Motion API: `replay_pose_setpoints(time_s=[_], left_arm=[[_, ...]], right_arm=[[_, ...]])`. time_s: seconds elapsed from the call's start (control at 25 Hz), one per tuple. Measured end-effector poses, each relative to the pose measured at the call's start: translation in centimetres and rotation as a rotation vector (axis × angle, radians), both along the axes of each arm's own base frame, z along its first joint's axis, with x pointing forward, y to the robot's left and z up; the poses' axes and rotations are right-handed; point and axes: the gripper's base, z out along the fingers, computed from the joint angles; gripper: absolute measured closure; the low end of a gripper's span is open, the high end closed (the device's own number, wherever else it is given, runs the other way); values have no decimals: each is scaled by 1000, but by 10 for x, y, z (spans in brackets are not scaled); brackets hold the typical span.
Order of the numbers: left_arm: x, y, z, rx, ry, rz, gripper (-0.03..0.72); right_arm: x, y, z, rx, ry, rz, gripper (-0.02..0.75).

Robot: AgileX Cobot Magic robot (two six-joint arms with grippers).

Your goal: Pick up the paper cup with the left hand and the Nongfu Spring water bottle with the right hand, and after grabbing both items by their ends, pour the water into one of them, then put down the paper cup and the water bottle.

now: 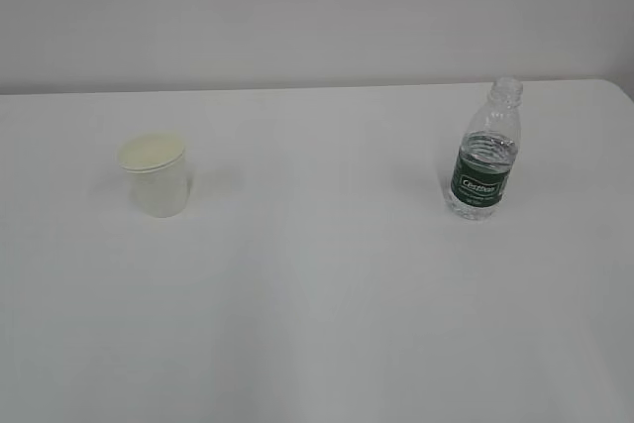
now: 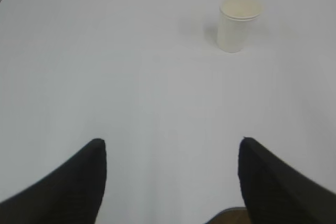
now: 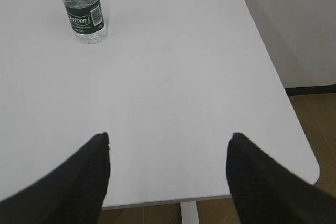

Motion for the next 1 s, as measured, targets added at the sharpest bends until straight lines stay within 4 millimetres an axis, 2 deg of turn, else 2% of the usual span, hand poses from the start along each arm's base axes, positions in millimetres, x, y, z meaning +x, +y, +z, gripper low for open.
replay_pose_setpoints(time_s=[0.24,1.0], left_arm=[[0,0,0,0,0,0,168],[0,0,0,0,0,0,174]], right_arm=[[0,0,0,0,0,0,206],[0,0,0,0,0,0,206]])
